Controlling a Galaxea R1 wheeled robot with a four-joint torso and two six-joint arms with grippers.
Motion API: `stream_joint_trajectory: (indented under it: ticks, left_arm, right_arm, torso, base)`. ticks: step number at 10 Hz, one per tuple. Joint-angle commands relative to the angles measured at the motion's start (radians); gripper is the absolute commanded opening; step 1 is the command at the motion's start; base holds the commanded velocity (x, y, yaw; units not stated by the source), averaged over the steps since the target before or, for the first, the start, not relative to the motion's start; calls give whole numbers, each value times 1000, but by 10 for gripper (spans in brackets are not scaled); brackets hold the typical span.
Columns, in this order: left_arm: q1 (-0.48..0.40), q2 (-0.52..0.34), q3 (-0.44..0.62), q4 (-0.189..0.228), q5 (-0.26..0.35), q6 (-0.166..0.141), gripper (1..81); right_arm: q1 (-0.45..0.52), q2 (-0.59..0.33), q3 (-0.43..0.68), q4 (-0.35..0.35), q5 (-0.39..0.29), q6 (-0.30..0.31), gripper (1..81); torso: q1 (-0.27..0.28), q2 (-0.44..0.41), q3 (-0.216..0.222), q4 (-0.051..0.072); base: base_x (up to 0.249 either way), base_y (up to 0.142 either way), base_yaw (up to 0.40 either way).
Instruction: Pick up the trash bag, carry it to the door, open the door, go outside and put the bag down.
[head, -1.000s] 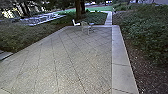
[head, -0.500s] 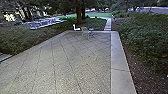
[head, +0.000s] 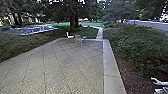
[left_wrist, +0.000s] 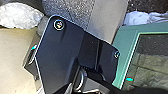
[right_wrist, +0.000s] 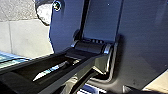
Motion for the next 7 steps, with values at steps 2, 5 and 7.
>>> stream_joint_trajectory:
  ticks: [2, 5, 7]
  left_arm:
    - [-20, 19, -27, -10, 58, 25, 811]
    - [51, 102, -100, 40, -25, 25, 811]
    - [75, 123, -122, 41, -35, 25, 811]
  right_arm:
    - [47, 5, 26, 3, -55, 5, 811]
    - [42, 8, 14, 2, -38, 5, 811]
    - [39, 11, 5, 2, -20, 5, 811]
  torso:
    - [-1, -1, 20, -20]
    - [-1, -2, 29, -32]
    - [-1, -2, 29, -32]
  base:
    - [0, 0, 0]
    - [0, 0, 0]
    - [0, 0, 0]
